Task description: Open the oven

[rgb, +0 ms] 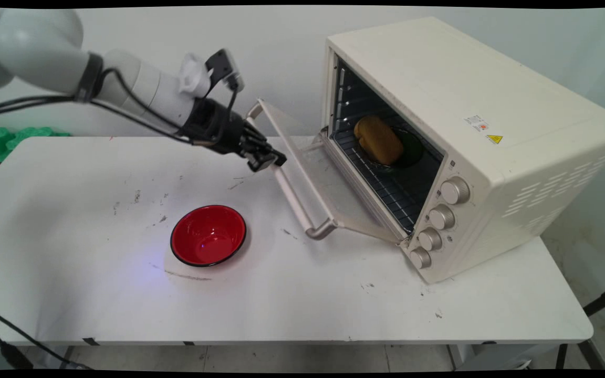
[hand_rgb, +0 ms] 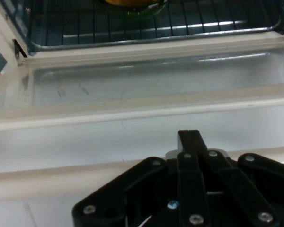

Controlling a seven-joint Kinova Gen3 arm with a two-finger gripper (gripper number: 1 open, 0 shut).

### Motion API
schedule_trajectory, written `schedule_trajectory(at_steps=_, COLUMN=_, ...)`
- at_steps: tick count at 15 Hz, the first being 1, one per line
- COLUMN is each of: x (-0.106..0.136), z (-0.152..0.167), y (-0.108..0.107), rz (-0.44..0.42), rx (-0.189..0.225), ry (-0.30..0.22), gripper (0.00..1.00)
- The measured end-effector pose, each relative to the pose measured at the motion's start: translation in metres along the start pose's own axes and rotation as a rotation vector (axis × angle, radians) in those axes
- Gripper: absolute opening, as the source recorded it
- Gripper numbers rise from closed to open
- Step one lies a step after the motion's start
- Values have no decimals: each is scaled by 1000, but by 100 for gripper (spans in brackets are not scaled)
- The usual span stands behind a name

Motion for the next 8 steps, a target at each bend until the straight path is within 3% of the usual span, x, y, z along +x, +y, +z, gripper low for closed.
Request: schedule_trajectory(at_steps=8, x=-68, z=2, y=-2, rz=10, rx=-11, ry=49, gripper=0)
